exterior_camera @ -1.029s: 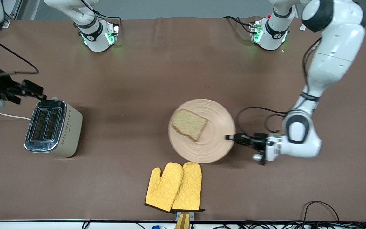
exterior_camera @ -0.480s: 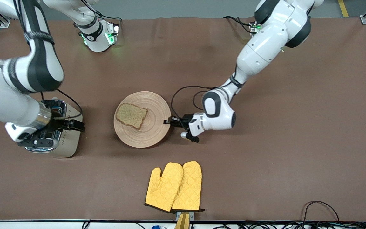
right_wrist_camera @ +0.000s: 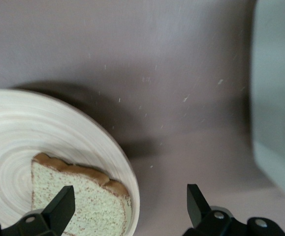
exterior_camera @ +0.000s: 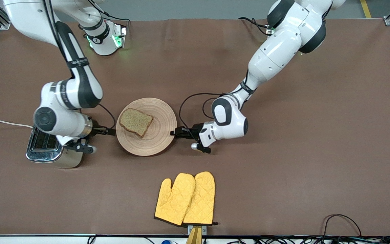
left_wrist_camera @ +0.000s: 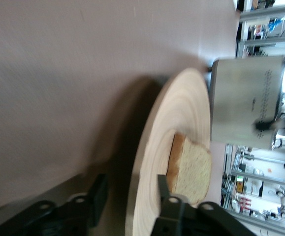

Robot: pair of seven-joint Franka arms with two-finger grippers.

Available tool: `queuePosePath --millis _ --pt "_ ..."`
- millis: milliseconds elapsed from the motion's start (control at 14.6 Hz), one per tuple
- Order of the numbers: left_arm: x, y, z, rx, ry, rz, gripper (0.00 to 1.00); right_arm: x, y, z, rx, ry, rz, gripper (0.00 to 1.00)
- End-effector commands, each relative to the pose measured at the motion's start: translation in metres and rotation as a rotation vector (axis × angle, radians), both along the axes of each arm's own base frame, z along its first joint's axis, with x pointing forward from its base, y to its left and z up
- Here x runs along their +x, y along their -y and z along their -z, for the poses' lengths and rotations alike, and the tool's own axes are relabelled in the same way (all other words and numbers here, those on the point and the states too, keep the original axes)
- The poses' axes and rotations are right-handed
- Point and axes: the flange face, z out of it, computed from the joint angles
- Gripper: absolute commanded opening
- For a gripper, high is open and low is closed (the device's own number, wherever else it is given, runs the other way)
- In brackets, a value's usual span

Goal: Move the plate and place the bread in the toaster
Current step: 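Release the plate with the left gripper while the right gripper lowers to bread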

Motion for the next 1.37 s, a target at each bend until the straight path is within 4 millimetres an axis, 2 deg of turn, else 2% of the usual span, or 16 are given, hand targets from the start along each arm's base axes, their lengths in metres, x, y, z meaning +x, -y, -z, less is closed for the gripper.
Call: queuePosePath --millis 0,137,343,411,480,549,686,823,960,1166,1234,1303 --pt "0.031 -0.057 -0.029 -0.007 -0.01 -0.001 1.0 -0.058 -0.015 -0.001 0.033 0.017 0.055 1.0" --pt "0.062 -0.12 -0.048 0.018 -0.033 0.042 1.0 -0.073 -0.031 -0.003 0.026 0.009 0.066 1.0" --pt "0.097 -0.214 -0.081 0.156 -0.033 0.156 1.0 -0.095 -0.045 0.013 0.025 0.064 0.037 0.99" --pt "0.104 -0.249 -0.094 0.213 -0.035 0.187 1.0 -0.098 -0.049 0.015 0.025 0.075 0.027 0.9" --pt "0.107 -0.273 -0.106 0.261 -0.036 0.226 1.0 -0.1 -0.049 0.017 0.025 0.083 0.027 0.85" --pt "0.111 -0.298 -0.119 0.328 -0.014 0.262 1.0 -0.103 -0.047 0.022 0.025 0.103 0.03 0.83" --pt "0.117 -0.344 -0.159 0.481 0.034 0.293 1.0 -0.103 -0.046 0.025 0.026 0.121 0.032 0.82" --pt "0.118 -0.362 -0.198 0.644 0.086 0.318 1.0 -0.108 -0.044 0.03 0.024 0.134 0.033 0.79" --pt "0.115 -0.368 -0.247 0.773 0.106 0.266 1.0 -0.112 -0.041 0.034 0.023 0.15 0.037 0.79" --pt "0.094 -0.379 -0.333 0.968 0.129 0.234 1.0 -0.116 -0.048 0.037 0.024 0.161 0.021 0.78" --pt "0.085 -0.382 -0.361 0.993 0.143 0.228 1.0 -0.12 -0.051 0.039 0.025 0.176 0.013 0.74" --pt "0.078 -0.397 -0.384 1.008 0.144 0.203 1.0 -0.126 -0.055 0.044 0.025 0.195 0.002 0.7"
